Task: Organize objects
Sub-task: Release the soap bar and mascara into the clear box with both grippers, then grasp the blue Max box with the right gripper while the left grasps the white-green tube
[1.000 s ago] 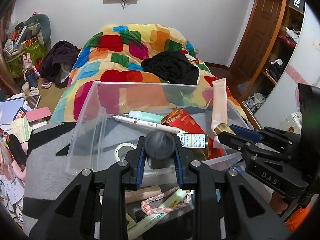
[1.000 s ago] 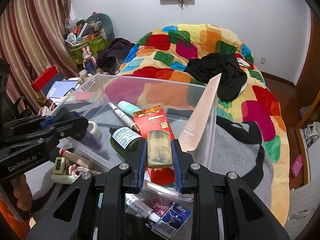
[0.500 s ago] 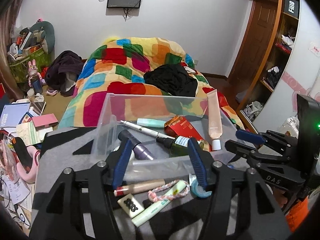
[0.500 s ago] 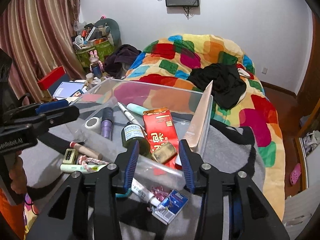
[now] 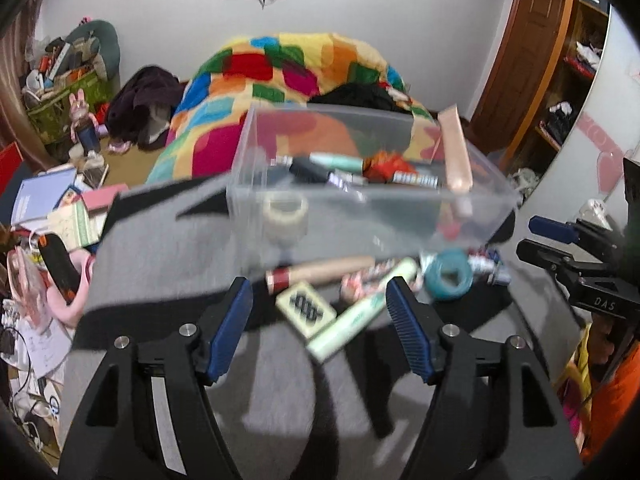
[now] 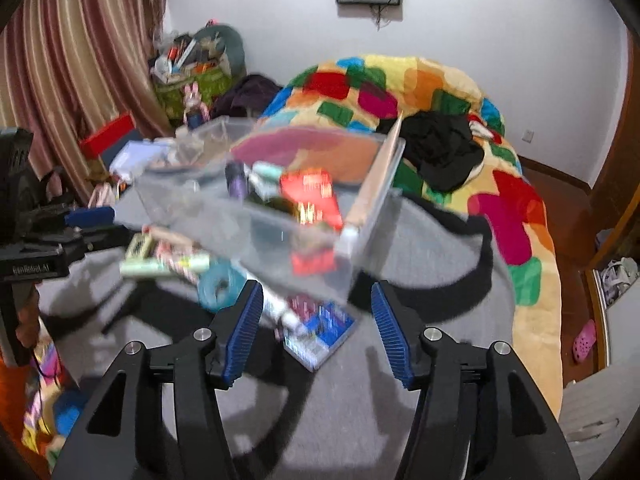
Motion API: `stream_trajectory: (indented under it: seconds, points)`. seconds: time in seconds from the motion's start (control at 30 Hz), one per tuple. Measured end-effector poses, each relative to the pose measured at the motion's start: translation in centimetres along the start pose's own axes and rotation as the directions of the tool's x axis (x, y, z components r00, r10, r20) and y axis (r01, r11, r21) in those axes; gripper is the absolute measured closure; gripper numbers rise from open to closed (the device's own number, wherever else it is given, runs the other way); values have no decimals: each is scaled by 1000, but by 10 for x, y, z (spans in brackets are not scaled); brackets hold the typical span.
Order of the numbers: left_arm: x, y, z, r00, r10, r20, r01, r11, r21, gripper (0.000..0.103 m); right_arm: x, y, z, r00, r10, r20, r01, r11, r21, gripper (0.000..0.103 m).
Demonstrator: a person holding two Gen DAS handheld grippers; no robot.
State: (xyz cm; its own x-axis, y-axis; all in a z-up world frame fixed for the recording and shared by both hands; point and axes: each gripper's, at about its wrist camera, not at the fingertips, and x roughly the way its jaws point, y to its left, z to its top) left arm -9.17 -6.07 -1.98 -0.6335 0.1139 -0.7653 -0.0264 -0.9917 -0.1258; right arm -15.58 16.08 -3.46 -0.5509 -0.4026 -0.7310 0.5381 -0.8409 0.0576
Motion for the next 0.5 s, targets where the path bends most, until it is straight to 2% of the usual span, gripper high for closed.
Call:
stream_trajectory:
  seconds: [0.13,0.3,0.4,0.5]
  points:
    - [11,1,-17,998,-8,-57,9,1000,11,34,13,0,-20,998,-1,-67,0,1000,-20,50]
    - [21,-8,-25,994,-53,-97,54,999,8,34,29,-7,-29,993,14,-119,-12,1000,20,50]
    - [23,-13,-27,994,-54,-90,55,998,13,34,34,-10,-27,992,26,-126,-21,999,39,50]
    - [20,-16,-29,992,-96,-88,95,995,-6,34,36,-10,-26,992,15,-126,-9,999,49,50]
